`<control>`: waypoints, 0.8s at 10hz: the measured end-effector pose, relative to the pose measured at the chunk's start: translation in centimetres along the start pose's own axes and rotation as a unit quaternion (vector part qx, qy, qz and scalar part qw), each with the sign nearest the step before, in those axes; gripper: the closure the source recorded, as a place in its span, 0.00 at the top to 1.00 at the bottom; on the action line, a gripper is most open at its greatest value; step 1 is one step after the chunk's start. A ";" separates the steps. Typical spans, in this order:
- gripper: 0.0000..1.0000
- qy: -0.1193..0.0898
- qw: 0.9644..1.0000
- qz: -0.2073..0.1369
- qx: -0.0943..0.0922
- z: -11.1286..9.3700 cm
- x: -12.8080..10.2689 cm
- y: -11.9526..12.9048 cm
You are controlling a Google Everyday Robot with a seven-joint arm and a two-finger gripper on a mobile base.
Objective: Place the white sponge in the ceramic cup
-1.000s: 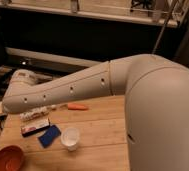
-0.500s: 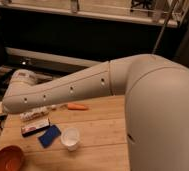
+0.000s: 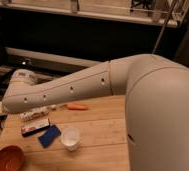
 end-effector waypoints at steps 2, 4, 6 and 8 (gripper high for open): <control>0.80 0.000 1.000 0.000 0.000 0.0 0.0 0.0; 0.80 0.000 1.000 0.000 0.000 0.0 0.0 0.0; 0.80 0.000 1.000 0.000 0.000 0.0 0.0 0.0; 0.80 -0.005 1.000 0.004 -0.005 0.1 -0.2 0.2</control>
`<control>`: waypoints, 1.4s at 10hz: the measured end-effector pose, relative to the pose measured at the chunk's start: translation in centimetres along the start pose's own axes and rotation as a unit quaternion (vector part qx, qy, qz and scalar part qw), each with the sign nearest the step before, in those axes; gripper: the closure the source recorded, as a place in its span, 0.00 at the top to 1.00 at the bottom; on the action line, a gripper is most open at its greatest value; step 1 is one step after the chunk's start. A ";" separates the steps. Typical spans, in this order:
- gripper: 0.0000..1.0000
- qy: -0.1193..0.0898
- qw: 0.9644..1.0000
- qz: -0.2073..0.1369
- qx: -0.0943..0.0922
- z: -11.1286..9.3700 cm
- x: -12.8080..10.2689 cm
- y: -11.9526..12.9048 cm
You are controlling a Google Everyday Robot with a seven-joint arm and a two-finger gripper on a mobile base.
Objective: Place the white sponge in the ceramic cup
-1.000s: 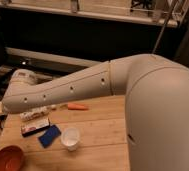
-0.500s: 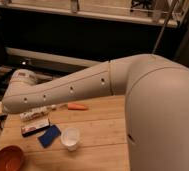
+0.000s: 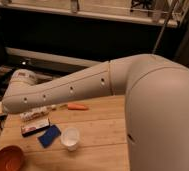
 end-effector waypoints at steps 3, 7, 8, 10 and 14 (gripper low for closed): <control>0.80 -0.047 0.994 0.066 -0.069 0.5 -2.7 3.6; 0.80 -0.111 0.970 0.155 -0.149 2.2 -6.9 6.6; 0.80 -0.117 0.966 0.166 -0.157 2.9 -7.3 6.9; 0.80 -0.121 0.959 0.191 -0.170 4.6 -7.8 8.1; 0.80 -0.073 0.951 0.233 -0.190 7.3 -8.3 12.2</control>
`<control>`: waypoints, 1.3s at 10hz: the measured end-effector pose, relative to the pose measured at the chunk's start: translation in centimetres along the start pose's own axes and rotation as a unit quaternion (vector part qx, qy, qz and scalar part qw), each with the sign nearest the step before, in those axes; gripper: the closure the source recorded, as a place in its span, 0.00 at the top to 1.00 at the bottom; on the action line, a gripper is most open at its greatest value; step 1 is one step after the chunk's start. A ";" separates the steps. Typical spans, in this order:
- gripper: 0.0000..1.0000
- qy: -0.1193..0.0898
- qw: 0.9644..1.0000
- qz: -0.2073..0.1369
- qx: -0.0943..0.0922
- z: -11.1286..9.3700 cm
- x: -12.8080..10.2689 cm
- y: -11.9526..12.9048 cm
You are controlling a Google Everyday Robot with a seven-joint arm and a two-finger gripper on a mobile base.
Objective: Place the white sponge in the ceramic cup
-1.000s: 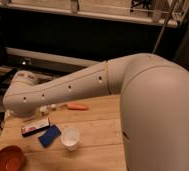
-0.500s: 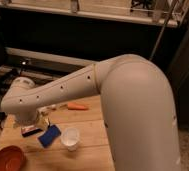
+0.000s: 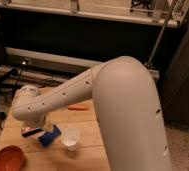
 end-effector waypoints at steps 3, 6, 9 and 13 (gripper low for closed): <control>0.80 -0.004 0.999 0.029 -0.015 2.9 -1.7 2.4; 0.80 -0.022 0.998 0.054 -0.011 5.3 -2.9 2.9; 0.80 -0.029 0.997 0.078 -0.006 6.7 -2.6 3.3; 0.58 -0.038 0.995 0.087 -0.004 7.0 -2.1 2.9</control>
